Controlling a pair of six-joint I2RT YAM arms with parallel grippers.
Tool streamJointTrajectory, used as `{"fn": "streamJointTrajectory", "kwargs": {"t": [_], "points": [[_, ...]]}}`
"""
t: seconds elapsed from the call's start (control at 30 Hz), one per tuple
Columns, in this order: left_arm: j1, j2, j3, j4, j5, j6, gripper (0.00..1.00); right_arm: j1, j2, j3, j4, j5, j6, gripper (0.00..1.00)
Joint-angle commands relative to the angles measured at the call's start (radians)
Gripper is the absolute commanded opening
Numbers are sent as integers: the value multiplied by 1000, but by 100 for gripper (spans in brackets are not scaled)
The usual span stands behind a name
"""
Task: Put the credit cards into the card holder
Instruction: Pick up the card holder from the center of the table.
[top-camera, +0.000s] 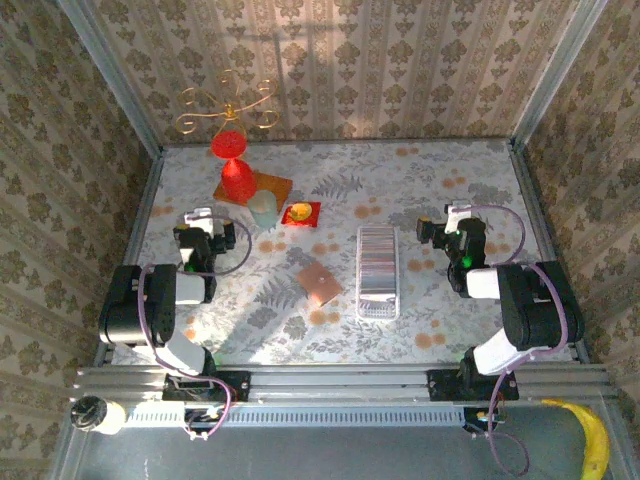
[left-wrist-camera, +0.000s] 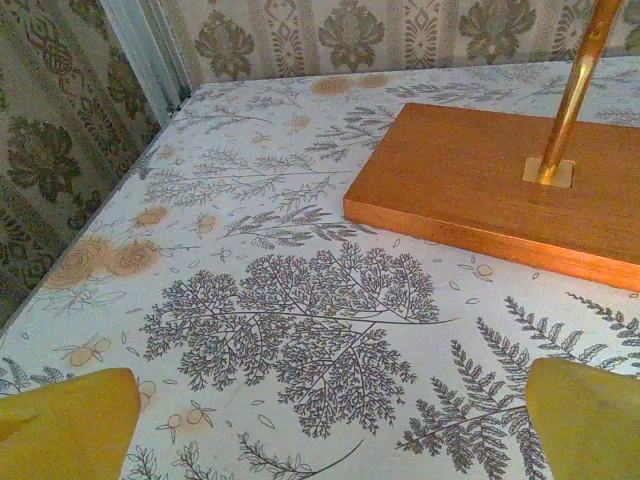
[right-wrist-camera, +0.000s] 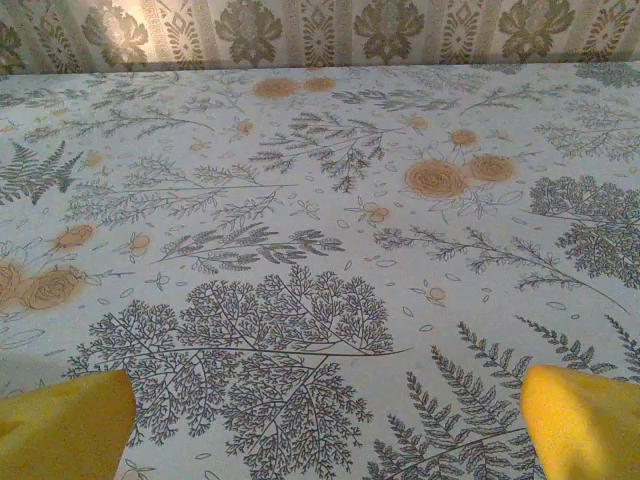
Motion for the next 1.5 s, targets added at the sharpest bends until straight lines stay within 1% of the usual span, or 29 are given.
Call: {"fn": "streamJointTrajectory", "kwargs": {"t": [0.0, 0.93, 1.03, 1.1, 1.13, 1.2, 1.27, 1.37, 1.43, 1.47], "points": [[9, -22, -7, -23, 11, 18, 100, 9, -26, -17, -7, 26, 6, 100], [9, -22, -7, -23, 13, 18, 100, 9, -27, -19, -5, 27, 6, 100], [4, -29, -21, 3, -15, 18, 100, 11, -34, -24, 1, 28, 5, 100], [-15, -80, -39, -7, -58, 28, 100, 31, -92, -37, -20, 52, -12, 100], [-24, -118, -40, -42, -75, 34, 100, 42, -138, -40, -58, 70, -16, 100], [-42, -237, -25, -198, -105, 15, 100, 49, -273, -18, -232, 99, 21, 100], [-47, -349, -1, -374, -127, -70, 100, 49, -373, 23, -399, 121, 80, 100], [-58, -519, 17, -590, -120, -140, 100, 46, -502, 79, -639, 197, 236, 100], [-59, -627, 16, -682, -158, -229, 100, 38, -583, 102, -793, 236, 369, 100], [-56, -677, 16, -722, -201, -312, 100, 30, -623, 111, -868, 241, 443, 100]]}}
